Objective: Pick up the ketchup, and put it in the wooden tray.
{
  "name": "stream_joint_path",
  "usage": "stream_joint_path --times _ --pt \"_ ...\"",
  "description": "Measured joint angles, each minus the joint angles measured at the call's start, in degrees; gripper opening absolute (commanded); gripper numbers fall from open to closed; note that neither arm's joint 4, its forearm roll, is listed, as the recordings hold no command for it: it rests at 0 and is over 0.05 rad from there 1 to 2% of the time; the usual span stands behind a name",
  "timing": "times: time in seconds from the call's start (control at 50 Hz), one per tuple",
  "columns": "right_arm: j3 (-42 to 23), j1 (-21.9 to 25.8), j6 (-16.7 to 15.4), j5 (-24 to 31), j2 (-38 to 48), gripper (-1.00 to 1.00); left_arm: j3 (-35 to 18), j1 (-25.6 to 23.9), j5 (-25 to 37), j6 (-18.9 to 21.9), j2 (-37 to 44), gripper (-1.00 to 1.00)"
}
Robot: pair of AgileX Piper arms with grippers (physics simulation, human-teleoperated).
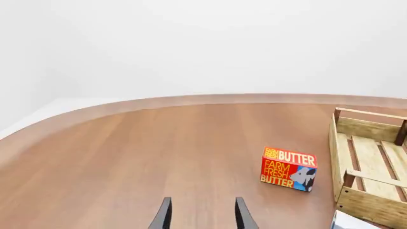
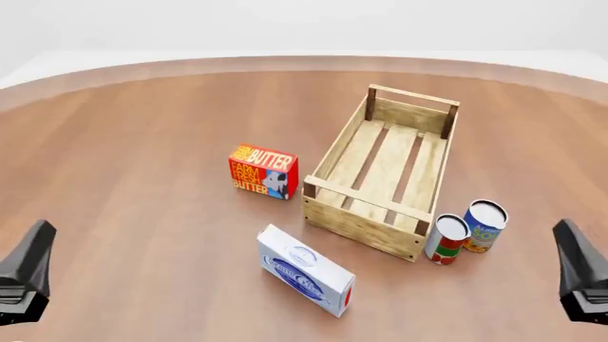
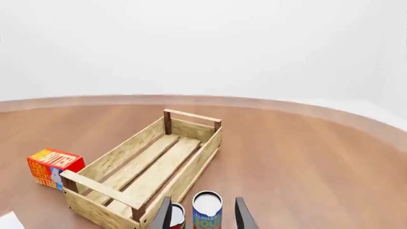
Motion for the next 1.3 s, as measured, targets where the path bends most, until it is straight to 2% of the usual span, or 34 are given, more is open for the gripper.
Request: stream_joint_path --times 0.32,0.46,0.68,0.84,1.1,1.3 --pt "-2.0 2.5 -0.1 1.1 0.3 1.00 0.0 0.0 0.0 0.0 0.0 1.00" --pt "-3.0 4.7 -0.1 0.1 4.2 1.00 0.0 0.0 0.0 0.0 0.0 1.00" --pt "-4.2 9.8 -0.3 -8.1 17.8 1.00 0.0 0.0 0.0 0.0 0.0 1.00" --pt "-6.0 14.2 -1.5 -13.6 27.5 1.00 0.0 0.0 0.0 0.0 0.0 1.00" --pt "-11.2 22.7 -3.1 -18.0 40.7 1.00 0.0 0.0 0.0 0.0 0.0 1.00" --pt "-15.7 29.0 -4.4 -18.8 48.2 1.00 0.0 0.0 0.0 0.0 0.0 1.00"
